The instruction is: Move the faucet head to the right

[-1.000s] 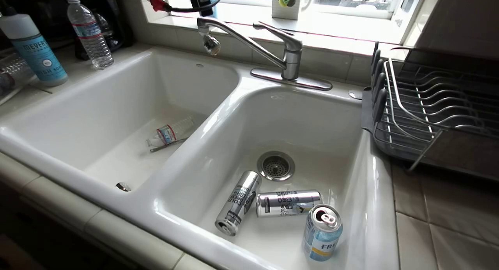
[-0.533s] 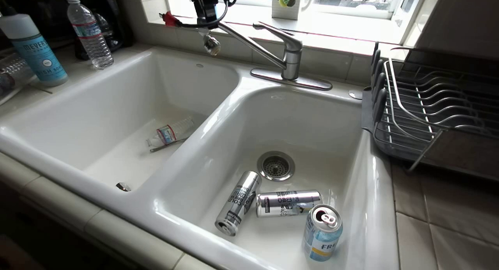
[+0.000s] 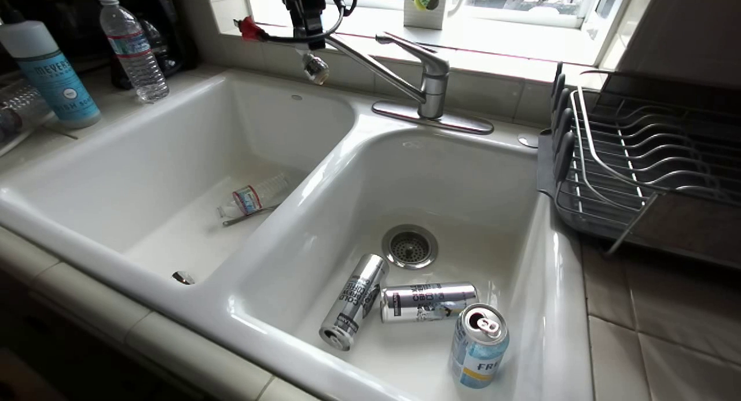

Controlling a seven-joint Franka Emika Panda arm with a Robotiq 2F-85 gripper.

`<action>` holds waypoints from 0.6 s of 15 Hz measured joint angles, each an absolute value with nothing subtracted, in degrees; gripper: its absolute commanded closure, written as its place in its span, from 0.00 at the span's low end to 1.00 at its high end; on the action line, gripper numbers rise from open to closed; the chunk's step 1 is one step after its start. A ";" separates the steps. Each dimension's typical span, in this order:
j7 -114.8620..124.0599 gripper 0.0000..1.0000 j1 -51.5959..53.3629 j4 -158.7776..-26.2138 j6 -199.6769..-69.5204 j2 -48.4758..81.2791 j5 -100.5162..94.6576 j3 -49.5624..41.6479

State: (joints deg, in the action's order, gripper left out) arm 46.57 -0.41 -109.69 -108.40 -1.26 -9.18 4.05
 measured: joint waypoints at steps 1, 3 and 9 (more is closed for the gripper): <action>46.41 0.00 -0.41 -109.74 -108.01 -1.37 -9.17 3.88; 45.81 0.00 -0.45 -110.25 -107.52 -1.85 -9.09 3.24; 45.54 0.00 -1.47 -113.02 -104.25 -4.45 -10.50 0.58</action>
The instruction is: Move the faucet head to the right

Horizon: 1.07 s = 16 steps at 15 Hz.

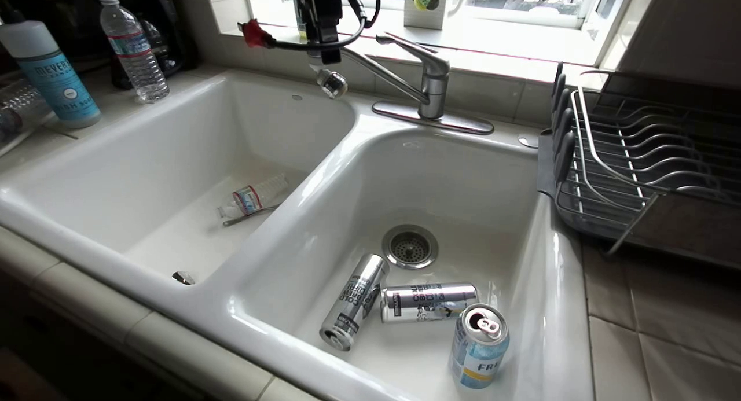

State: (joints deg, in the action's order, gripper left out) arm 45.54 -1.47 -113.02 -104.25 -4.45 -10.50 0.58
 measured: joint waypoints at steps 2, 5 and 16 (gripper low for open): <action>45.55 0.00 -2.10 -113.76 -102.95 -5.20 -11.61 -0.20; 45.63 0.00 -3.32 -114.83 -101.38 -6.16 -13.78 -1.16; 50.03 0.00 -7.02 -118.06 -98.07 -8.26 -20.44 -3.12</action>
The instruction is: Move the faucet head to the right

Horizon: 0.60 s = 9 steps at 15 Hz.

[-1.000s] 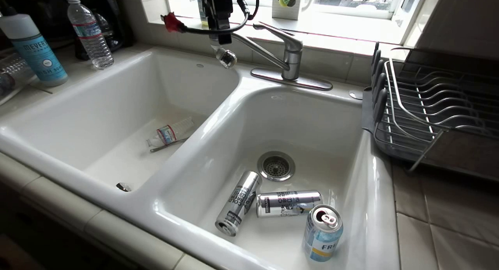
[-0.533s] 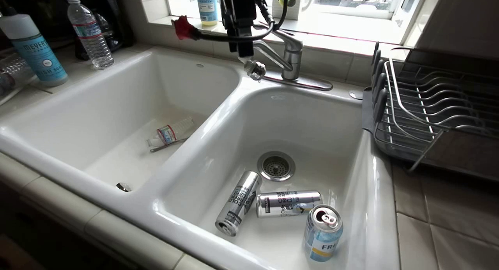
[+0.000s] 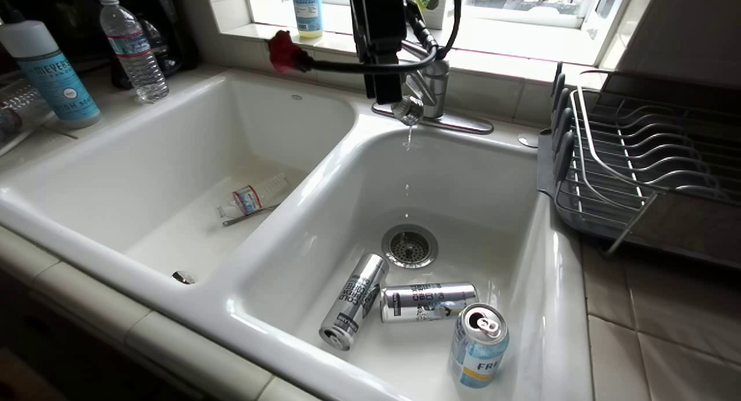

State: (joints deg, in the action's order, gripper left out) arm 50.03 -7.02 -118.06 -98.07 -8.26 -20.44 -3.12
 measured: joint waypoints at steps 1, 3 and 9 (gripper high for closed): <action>49.24 0.00 -7.19 -118.46 -97.18 -8.80 -20.48 -3.28; 47.20 0.00 -7.16 -119.22 -95.90 -10.38 -20.48 -3.22; 38.38 0.00 -5.24 -121.01 -95.31 -19.26 -18.90 -1.25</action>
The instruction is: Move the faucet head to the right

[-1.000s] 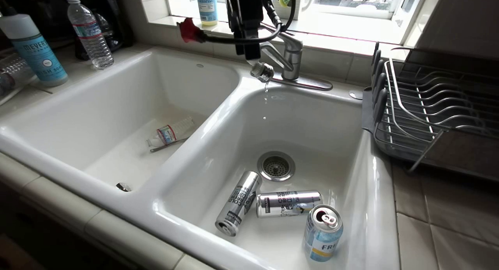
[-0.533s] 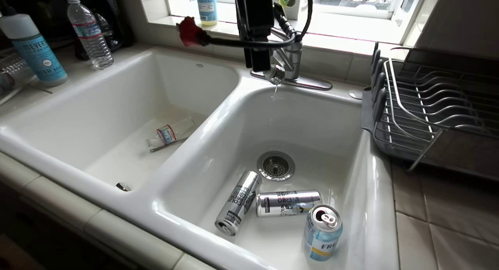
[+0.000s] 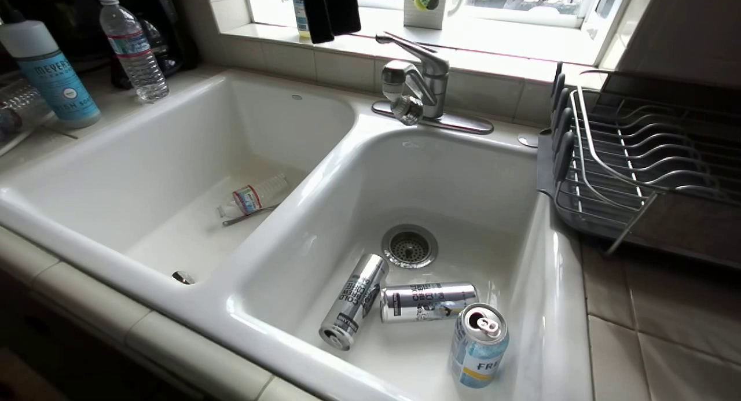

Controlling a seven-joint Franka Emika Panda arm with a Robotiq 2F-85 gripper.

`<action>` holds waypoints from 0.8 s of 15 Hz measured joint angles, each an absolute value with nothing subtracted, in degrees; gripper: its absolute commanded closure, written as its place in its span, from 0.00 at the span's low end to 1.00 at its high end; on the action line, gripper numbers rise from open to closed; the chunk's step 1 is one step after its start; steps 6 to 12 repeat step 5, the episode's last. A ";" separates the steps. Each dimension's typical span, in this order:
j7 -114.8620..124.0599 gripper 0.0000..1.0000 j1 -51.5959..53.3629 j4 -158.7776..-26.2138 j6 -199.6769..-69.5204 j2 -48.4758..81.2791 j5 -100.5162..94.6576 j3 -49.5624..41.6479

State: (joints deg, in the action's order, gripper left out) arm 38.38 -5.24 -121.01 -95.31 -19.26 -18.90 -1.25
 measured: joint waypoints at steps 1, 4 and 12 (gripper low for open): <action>36.47 0.00 -4.75 -121.43 -95.53 -21.16 -18.12 -0.84; 31.43 0.00 -3.43 -123.13 -98.03 -26.13 -15.08 0.27; 31.18 0.00 -3.43 -123.37 -98.24 -26.95 -14.82 0.70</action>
